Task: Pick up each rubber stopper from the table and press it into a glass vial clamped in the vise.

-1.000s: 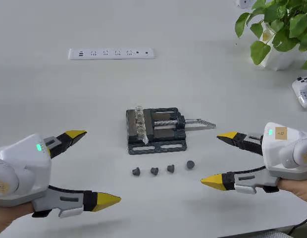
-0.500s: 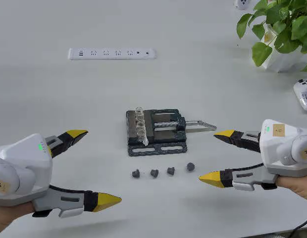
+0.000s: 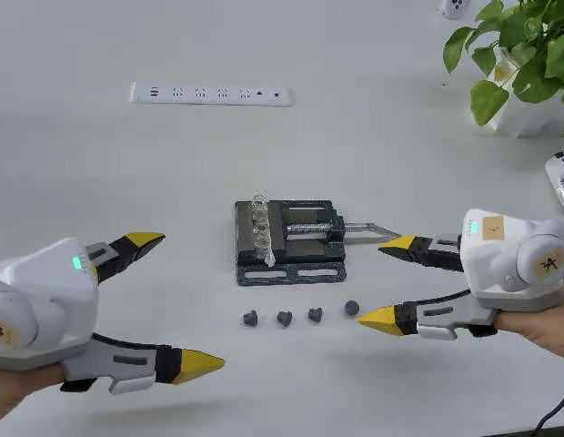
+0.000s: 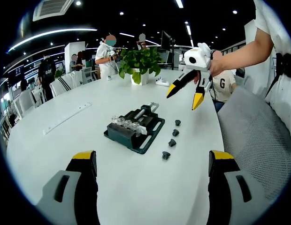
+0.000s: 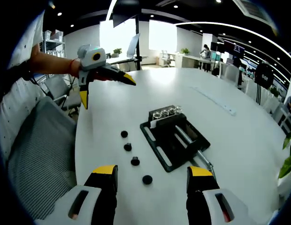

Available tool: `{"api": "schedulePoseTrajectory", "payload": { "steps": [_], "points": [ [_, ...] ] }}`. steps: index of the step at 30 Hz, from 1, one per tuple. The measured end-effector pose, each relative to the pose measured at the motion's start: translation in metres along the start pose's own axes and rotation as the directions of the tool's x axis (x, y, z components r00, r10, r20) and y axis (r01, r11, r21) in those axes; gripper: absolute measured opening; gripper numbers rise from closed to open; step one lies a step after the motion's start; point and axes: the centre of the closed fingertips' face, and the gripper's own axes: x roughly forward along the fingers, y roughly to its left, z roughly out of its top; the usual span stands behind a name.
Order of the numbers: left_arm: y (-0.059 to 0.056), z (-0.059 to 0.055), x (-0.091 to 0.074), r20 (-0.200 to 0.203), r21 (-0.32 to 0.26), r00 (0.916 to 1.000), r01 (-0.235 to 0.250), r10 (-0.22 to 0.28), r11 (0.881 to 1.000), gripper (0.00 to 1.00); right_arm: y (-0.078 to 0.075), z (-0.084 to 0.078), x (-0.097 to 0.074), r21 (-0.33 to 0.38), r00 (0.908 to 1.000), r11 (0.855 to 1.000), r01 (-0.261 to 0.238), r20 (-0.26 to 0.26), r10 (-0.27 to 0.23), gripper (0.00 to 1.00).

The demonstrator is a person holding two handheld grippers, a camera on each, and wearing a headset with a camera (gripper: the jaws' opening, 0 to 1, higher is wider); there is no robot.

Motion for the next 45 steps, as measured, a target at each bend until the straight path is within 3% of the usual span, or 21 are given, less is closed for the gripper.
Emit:
{"api": "schedulePoseTrajectory", "payload": {
  "steps": [8,15,18,33,43,45],
  "points": [
    [0.002,0.001,0.001,0.007,-0.003,1.0,0.0,0.0,1.0,0.99,0.007,-0.007,0.01,-0.075,0.9935,0.995,-0.058,-0.103,0.05,0.43],
    [0.003,0.0,0.002,0.012,-0.008,0.9999,0.0,0.0,1.0,0.99,0.009,-0.02,0.021,-0.132,0.9756,0.985,-0.113,-0.203,0.085,0.29],
    [0.001,0.001,0.002,0.013,-0.01,0.9999,0.002,-0.001,1.0,0.99,0.009,-0.026,0.025,-0.17,0.9632,0.976,-0.135,-0.253,0.09,0.26],
    [0.0,-0.001,0.004,0.018,-0.019,0.9998,0.006,-0.006,1.0,0.99,0.009,-0.036,0.034,-0.23,0.9213,0.948,-0.22,-0.369,0.124,0.12],
    [0.002,-0.004,0.004,0.022,-0.027,0.9998,0.004,-0.003,1.0,0.99,0.01,-0.044,0.039,-0.285,0.8914,0.921,-0.266,-0.436,0.123,0.12],
    [0.003,-0.004,0.004,0.024,-0.029,0.9997,0.002,-0.002,1.0,0.99,0.01,-0.044,0.04,-0.29,0.8888,0.918,-0.271,-0.442,0.123,0.12]
  ]
}}
